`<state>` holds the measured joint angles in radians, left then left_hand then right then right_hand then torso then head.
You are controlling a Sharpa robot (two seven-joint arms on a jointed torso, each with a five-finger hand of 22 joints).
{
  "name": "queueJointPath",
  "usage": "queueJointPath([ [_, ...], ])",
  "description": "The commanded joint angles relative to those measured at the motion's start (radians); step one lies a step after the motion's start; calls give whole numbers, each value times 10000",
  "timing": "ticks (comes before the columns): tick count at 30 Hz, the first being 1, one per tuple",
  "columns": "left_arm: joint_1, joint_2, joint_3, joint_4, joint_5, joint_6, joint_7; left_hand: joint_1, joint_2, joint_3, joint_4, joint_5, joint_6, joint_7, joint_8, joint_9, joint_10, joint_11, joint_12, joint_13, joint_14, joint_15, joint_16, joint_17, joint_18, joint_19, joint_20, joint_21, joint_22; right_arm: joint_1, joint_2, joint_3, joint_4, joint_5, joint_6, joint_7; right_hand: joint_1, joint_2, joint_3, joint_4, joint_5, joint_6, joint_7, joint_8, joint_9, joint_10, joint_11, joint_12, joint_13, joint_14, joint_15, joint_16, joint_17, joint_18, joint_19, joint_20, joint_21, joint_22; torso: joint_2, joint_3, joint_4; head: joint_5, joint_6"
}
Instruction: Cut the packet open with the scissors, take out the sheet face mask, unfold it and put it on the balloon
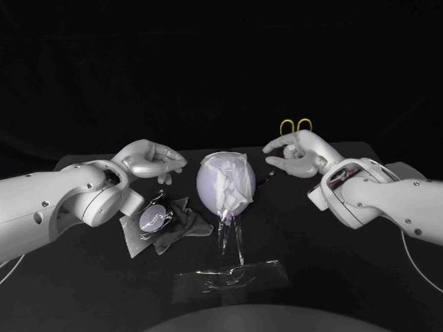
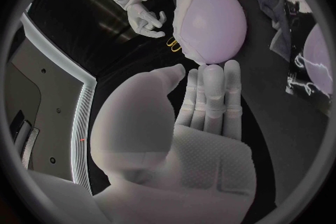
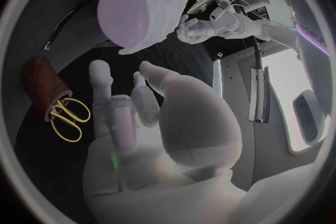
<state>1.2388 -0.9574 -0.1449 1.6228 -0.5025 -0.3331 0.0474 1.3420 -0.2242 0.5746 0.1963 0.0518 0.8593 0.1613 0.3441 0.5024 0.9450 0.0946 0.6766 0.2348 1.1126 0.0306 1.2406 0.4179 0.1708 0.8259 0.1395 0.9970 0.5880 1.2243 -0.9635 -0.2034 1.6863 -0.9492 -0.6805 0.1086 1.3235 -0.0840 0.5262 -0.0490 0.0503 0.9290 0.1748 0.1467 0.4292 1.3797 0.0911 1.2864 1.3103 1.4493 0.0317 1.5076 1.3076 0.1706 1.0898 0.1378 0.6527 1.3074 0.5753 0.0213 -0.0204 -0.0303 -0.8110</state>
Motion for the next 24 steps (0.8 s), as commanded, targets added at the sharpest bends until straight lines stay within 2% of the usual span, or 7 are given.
queueJointPath([
  [1,-233,-132,-47,429,334,-439,691,145,-122,-176,-26,-31,35,22,-54,19,271,-24,-536,-303,26,-28,-292,-167,137,177,-11,-213,-178,-254,-177,-2,407,-697,-1035,1222,-57,-35,11,56,-7,74,-7,67,-3,69,-11,71,219,74,-21,55,307,-64,61,-4,62,437,-136,5,12,47,-121],
  [2,-297,-155,-56,506,340,-492,742,189,-129,-215,-30,-9,31,21,-76,9,323,-21,-692,-385,63,-28,-350,-177,136,223,-18,-265,-224,-355,-232,-3,520,-857,-1091,1286,-39,-55,6,48,-8,137,-29,86,-4,89,-30,102,233,96,-38,68,338,-68,88,-20,86,444,-158,9,6,69,-156],
  [6,-736,-228,-91,913,498,-843,1080,449,-52,-192,-108,-23,55,109,-197,-106,195,99,-1414,-742,-21,41,-734,-278,125,274,-15,-509,-407,-751,-362,-5,904,-1669,-1269,1356,-19,-69,2,42,-9,225,-64,115,-4,166,-58,213,317,154,-60,100,443,-92,173,-40,219,477,-176,3,-14,117,-181],
  [11,-1047,-165,-104,1160,717,-1097,1308,573,-18,-175,-167,-26,101,180,-347,-278,217,193,-1993,-1040,38,107,-962,-320,121,354,14,-648,-525,-991,-291,-5,1091,-2725,-1360,909,-115,-144,-96,121,-12,368,-120,132,-25,522,-108,718,724,361,-108,211,820,-163,439,-85,623,575,-136,8,-11,87,-120],
  [13,-1112,-106,-107,1210,757,-1168,1325,595,-49,-209,-193,-31,105,231,-426,-366,292,223,-2211,-1157,52,143,-1055,-329,121,381,37,-706,-574,-1045,-201,-5,1108,-3123,-1381,627,-103,-160,-110,126,-2,428,-153,130,-41,666,-137,922,891,474,-135,271,1030,-198,584,-108,836,627,-124,7,1,86,-123],
  [19,-1181,86,-107,1262,292,-1355,1188,520,-188,-395,-202,-29,9,229,-543,-470,502,217,-2229,-1179,69,147,-1117,-318,120,406,57,-769,-627,-1105,67,-3,1074,-3833,-1334,-74,-123,-208,-149,153,-3,485,-177,98,-79,845,-162,1179,1107,618,-165,347,1308,-239,763,-141,1077,684,-85,15,3,66,-104],
  [24,-1197,189,-80,1282,-895,-1754,1410,750,-136,-815,-463,-26,180,74,-373,-502,830,34,-1425,-735,228,2,-923,-128,133,578,-14,-749,-653,-1120,220,-3,990,-4107,-1292,-472,-132,-219,-160,163,-4,493,-181,85,-91,890,-166,1246,1163,648,-170,363,1367,-251,809,-147,1140,698,-93,11,8,46,-83],
])
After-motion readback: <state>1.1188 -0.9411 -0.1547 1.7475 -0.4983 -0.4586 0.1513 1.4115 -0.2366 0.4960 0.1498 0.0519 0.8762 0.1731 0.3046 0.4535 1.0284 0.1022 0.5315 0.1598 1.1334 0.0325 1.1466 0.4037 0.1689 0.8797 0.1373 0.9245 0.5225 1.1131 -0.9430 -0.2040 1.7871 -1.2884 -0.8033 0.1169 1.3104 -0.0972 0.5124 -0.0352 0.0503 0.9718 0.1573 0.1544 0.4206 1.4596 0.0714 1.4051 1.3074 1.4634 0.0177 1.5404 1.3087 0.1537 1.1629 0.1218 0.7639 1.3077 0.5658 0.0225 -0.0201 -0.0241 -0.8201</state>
